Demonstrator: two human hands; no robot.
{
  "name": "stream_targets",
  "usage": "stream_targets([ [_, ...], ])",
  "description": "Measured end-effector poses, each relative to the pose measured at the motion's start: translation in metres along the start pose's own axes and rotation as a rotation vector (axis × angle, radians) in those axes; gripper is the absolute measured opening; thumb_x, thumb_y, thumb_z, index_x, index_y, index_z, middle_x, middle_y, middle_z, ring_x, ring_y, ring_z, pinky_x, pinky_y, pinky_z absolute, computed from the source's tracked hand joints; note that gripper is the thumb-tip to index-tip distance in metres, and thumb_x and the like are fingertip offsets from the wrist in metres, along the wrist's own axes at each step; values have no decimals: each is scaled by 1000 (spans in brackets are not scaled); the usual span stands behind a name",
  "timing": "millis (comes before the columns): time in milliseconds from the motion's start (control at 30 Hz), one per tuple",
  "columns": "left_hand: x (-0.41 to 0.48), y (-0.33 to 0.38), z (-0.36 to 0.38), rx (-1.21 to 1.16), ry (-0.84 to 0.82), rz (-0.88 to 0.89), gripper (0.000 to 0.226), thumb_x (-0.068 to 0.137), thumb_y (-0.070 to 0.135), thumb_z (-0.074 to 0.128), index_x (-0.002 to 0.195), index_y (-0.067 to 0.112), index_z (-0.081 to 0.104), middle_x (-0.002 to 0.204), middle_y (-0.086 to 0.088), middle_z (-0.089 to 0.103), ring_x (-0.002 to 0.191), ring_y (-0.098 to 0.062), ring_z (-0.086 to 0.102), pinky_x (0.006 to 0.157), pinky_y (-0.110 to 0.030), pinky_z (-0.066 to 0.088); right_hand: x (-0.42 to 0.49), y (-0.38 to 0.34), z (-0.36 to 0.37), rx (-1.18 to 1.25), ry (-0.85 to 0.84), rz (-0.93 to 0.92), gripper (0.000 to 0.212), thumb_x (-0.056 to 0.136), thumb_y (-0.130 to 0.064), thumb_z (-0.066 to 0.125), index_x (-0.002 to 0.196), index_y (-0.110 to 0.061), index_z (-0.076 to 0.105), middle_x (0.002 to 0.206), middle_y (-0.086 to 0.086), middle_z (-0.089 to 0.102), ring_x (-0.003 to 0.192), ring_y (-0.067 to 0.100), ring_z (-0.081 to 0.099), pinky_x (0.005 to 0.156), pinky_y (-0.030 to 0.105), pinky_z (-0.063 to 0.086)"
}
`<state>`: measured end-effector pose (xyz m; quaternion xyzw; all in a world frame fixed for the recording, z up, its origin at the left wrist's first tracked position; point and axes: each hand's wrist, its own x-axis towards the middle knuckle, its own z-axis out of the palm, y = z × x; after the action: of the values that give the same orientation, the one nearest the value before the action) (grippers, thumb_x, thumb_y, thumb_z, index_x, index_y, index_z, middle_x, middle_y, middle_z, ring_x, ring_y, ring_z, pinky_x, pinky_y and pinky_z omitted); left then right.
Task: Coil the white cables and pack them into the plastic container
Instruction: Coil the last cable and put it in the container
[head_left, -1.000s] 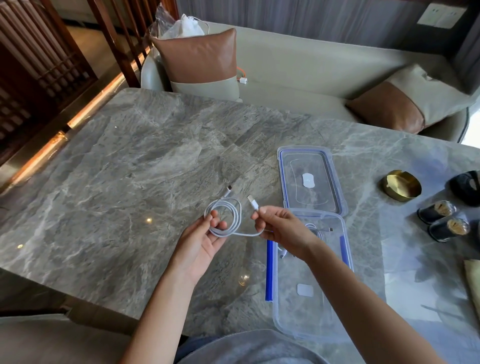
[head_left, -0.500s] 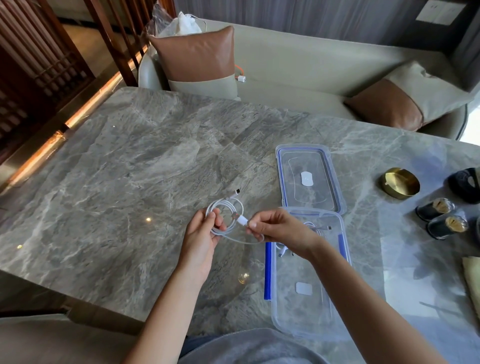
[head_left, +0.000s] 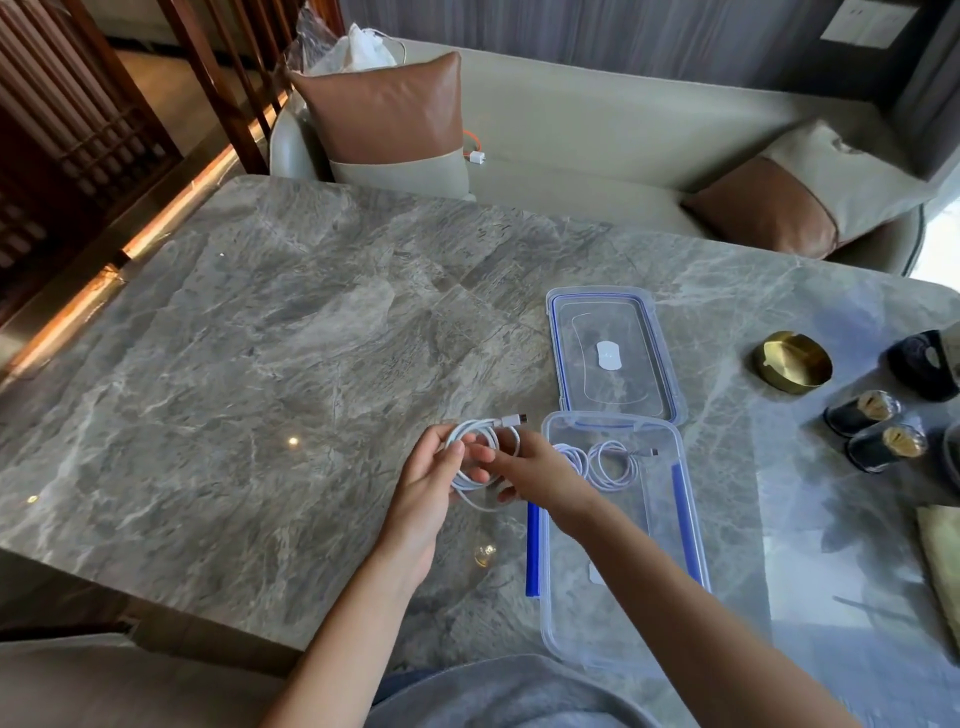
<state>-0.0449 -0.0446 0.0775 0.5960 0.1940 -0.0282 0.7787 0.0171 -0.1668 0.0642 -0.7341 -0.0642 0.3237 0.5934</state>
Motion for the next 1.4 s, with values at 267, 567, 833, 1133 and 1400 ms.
stream_targets([
  [267, 2, 0, -8, -43, -101, -24, 21, 97, 16, 40, 95, 15, 60, 59, 8, 50, 62, -6, 54, 66, -20, 46, -3, 3, -10, 665, -392, 143, 21, 89, -26, 55, 103, -16, 67, 91, 4, 66, 91, 17, 60, 88, 34, 48],
  [567, -2, -3, -10, -201, -82, -124, 22, 96, 15, 41, 87, 15, 60, 54, 8, 44, 56, -8, 52, 70, -27, 40, 5, 2, -17, 933, -91, 346, 51, 93, -44, 43, 121, -5, 59, 103, 11, 61, 96, 23, 56, 95, 36, 42],
  [833, 1, 0, 3, -264, -102, -176, 17, 96, 14, 41, 89, 14, 57, 53, 8, 43, 55, -8, 55, 69, -24, 47, 8, 6, -33, 986, 171, 227, 22, 94, -27, 50, 107, -13, 62, 88, 5, 63, 83, 16, 59, 75, 28, 52],
  [1133, 6, -13, 23, -269, -90, -258, 20, 96, 9, 39, 85, 12, 56, 65, -1, 48, 61, -11, 53, 64, -24, 52, -23, 23, -46, 382, 7, 56, 16, 91, -30, 55, 99, -22, 66, 88, 0, 68, 84, 14, 63, 71, 25, 54],
  [1400, 12, -37, 54, 38, -150, -273, 21, 97, 13, 40, 97, 16, 60, 81, 3, 66, 73, -8, 61, 62, -19, 53, -56, 42, -84, 440, -50, 95, 24, 77, -24, 67, 101, -23, 67, 92, -6, 70, 85, 6, 66, 69, 21, 55],
])
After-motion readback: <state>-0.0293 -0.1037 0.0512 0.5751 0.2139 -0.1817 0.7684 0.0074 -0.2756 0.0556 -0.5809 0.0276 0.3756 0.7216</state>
